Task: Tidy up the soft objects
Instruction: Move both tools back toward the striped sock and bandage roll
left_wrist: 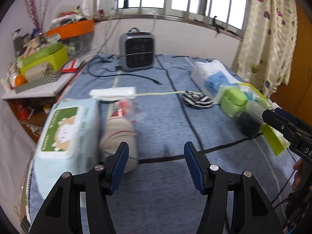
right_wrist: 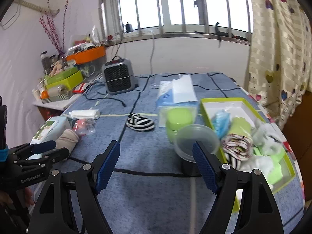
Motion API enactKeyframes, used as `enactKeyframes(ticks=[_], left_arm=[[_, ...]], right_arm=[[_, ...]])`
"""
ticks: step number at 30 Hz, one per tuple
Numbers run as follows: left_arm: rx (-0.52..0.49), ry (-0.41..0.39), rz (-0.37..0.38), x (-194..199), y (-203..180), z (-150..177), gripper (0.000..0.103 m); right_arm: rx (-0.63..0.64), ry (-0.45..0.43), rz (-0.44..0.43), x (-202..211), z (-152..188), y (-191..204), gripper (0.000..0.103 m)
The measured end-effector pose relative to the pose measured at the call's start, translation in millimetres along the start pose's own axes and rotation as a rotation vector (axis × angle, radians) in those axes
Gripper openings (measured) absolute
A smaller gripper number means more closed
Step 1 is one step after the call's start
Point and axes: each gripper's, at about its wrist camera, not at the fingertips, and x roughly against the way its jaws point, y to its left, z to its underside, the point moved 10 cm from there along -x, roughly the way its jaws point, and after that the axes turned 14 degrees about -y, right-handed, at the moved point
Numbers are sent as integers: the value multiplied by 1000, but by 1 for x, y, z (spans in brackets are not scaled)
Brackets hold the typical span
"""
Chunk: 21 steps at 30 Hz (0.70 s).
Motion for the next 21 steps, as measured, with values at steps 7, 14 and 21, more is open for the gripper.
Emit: enactKeyframes(ticks=[7,14,21], left_arm=[[12,24,-61,-6,25,9,58],[-39,39,-91,-18,25,14,58],[-64,45,-146,-28,27,15,58]], right_arm=[[28,20,-46,-18,2,21,77],[63,48,-78,-38,3,32,77],[86,72,-96,-56,2,38,77]])
